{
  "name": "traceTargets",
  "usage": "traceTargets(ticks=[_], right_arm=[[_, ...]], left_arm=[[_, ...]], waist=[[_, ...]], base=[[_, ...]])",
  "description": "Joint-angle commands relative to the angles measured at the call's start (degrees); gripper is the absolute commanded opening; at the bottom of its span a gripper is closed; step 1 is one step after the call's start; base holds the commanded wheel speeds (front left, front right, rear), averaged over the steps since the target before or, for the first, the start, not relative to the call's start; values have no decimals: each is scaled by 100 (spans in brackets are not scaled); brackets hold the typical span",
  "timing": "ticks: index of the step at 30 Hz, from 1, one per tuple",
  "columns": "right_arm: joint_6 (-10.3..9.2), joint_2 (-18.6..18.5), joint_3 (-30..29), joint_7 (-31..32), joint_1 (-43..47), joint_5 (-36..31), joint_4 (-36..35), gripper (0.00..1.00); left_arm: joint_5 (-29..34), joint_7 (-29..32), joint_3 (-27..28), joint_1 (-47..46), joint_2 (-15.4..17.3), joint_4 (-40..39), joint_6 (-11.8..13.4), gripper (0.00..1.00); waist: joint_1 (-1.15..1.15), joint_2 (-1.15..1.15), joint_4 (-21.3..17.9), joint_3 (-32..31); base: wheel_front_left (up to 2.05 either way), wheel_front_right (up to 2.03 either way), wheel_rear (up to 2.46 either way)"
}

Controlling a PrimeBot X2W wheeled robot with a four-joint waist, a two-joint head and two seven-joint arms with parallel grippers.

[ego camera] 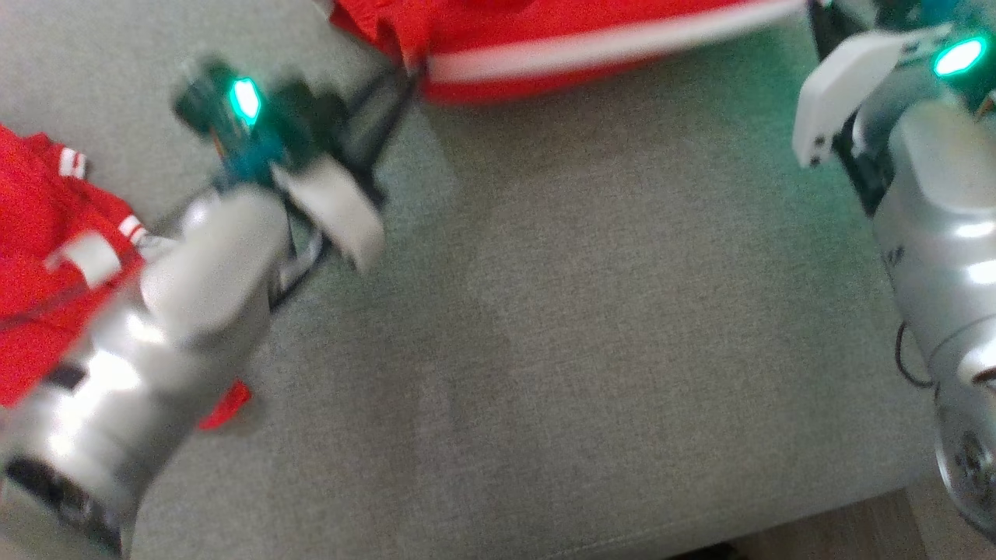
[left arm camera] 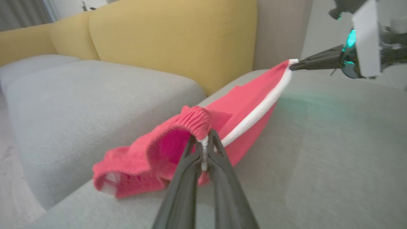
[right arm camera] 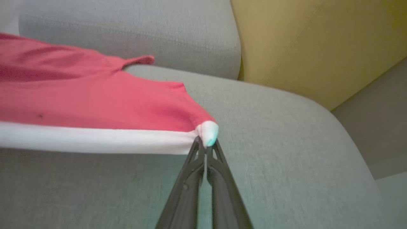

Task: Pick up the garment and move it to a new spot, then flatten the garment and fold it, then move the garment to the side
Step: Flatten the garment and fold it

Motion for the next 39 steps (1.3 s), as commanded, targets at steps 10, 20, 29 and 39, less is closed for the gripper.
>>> traceTargets(ticks=[10, 20, 29, 39], right_arm=[[-5, -433, 1215, 988, 825, 1134, -17, 0], [-5, -1391, 2050, 1758, 2312, 2786, -1392, 0], [-5, -2313, 1604, 2210, 3539, 3570, -3030, 0], [-5, -2150, 187, 2459, 3766, 2840, -4621, 0]], left_arm=[[-187, -69, -549, 1264, 530, -945, 87, 0], [-284, 60, -899, 2332, 504, -1586, 510, 0], [-469, 242, -970, 2918, 598, -2451, 907, 0], [-493, 342, -546, 2392, 641, -2667, 1273, 0]], waist=[[0, 0, 73, -849], [0, 0, -31, -1593], [0, 0, -42, -1724], [0, 0, 305, -1245]], base=[[0, 0, 0], [0, 0, 0], [0, 0, 0], [0, 0, 0]])
